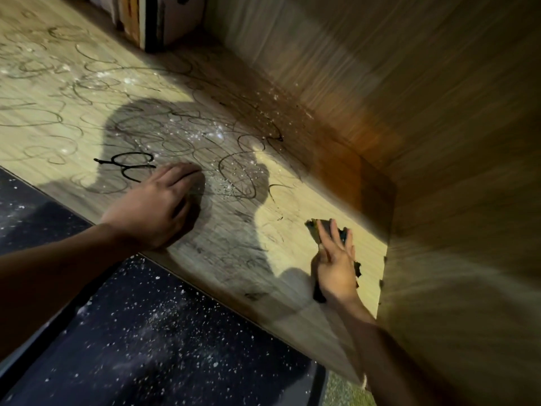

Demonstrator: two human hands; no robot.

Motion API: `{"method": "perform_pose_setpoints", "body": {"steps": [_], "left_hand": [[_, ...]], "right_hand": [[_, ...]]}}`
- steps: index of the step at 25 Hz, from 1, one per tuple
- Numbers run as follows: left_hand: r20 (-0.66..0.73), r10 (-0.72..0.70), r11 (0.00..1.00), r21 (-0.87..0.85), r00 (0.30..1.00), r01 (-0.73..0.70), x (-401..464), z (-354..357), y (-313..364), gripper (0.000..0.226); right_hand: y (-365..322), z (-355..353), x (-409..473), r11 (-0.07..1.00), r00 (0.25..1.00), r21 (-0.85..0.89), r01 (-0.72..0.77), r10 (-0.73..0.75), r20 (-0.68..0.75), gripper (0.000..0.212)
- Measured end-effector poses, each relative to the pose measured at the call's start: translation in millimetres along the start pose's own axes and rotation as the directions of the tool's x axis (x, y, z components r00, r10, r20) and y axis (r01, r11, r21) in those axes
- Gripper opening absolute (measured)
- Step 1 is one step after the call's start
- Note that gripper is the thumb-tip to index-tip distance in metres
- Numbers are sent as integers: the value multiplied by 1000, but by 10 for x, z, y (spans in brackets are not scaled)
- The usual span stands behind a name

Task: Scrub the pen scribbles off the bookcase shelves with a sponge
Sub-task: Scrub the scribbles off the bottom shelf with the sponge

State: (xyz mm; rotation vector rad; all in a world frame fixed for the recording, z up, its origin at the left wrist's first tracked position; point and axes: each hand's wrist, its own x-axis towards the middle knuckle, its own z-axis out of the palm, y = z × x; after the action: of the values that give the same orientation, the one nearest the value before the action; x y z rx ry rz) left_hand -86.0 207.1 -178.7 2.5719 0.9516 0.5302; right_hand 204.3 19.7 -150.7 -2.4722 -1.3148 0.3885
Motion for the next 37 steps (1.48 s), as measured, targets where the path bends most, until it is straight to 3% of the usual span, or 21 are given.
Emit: {"method": "perform_pose_setpoints", "body": {"steps": [1, 3, 5, 7, 8, 10, 11, 13, 16, 19, 20, 22, 24, 25, 26, 28, 31, 32, 34, 36, 37], "left_hand": [[-2, 0, 1000, -1, 1000, 0, 3, 5, -3, 58], [9, -15, 1000, -13, 1000, 15, 6, -3, 10, 60], [11, -22, 1000, -21, 1000, 23, -3, -23, 40, 61], [11, -32, 999, -27, 999, 33, -2, -21, 52, 61], [11, -43, 999, -25, 999, 43, -7, -20, 41, 61], [18, -43, 999, -6, 999, 43, -11, -12, 28, 62], [19, -41, 999, -1, 999, 41, -16, -1, 26, 62], [10, -34, 999, -11, 999, 34, 2, -2, 10, 63], [18, -46, 998, -36, 999, 47, -8, 10, 6, 63], [17, -22, 998, -57, 1000, 23, -1, 13, 6, 63], [20, -26, 998, -57, 999, 27, -1, 11, -3, 62], [21, -34, 998, -46, 999, 34, 4, 30, -7, 62], [16, -28, 999, -41, 999, 29, 11, 28, -14, 62], [12, -28, 999, -46, 1000, 28, 11, 23, -15, 62], [8, -30, 998, -52, 1000, 31, 13, 23, -8, 61], [-1, -29, 998, -58, 1000, 29, 0, 20, -7, 61], [10, -18, 998, -59, 1000, 18, 3, 33, -37, 60], [17, -16, 998, -59, 1000, 17, 6, 36, -51, 59], [21, -19, 999, -50, 1000, 20, 1, 42, -52, 58], [-2, -15, 999, -38, 1000, 15, 2, 36, -53, 58], [-8, -12, 999, -37, 1000, 12, 0, 34, -38, 58]], "right_hand": [[-133, 61, 1, 1000, 1000, -21, -11, 10, -12, 69], [-349, 165, -268, 993, 992, -31, 116, -114, 48, 71], [-294, 144, -658, 964, 949, 8, 266, -263, 173, 49], [-25, 39, -812, 947, 928, -12, 322, -312, 204, 48], [120, -13, -732, 959, 945, -11, 283, -277, 175, 53], [253, -56, -400, 997, 996, -2, 73, -73, 44, 70], [185, -49, -251, 999, 1000, 20, -25, 26, -9, 69], [-184, 91, -218, 998, 998, -30, -60, 59, -38, 66], [-570, 318, -831, 967, 965, -27, 253, -251, 72, 75], [-94, 143, -1087, 898, 889, -35, 440, -429, 161, 64], [128, 54, -1000, 908, 908, -93, 408, -394, 140, 60], [369, -50, -742, 978, 986, -127, 168, -170, 2, 64], [148, 65, -502, 988, 988, -110, -109, 95, -124, 71], [-112, 191, -493, 982, 980, -117, -151, 133, -148, 74], [-391, 289, -567, 988, 986, -112, -108, 92, -135, 74], [-755, 463, -853, 984, 984, -67, 166, -170, -60, 72], [-393, 344, -1079, 900, 902, -87, 428, -418, 110, 65], [-121, 262, -1017, 903, 912, -129, 409, -399, 100, 58], [294, 101, -800, 963, 976, -166, 212, -217, -11, 63], [222, 121, -587, 990, 992, -134, -39, 22, -127, 72], [-9, 211, -571, 988, 984, -124, -97, 77, -159, 74]]}}
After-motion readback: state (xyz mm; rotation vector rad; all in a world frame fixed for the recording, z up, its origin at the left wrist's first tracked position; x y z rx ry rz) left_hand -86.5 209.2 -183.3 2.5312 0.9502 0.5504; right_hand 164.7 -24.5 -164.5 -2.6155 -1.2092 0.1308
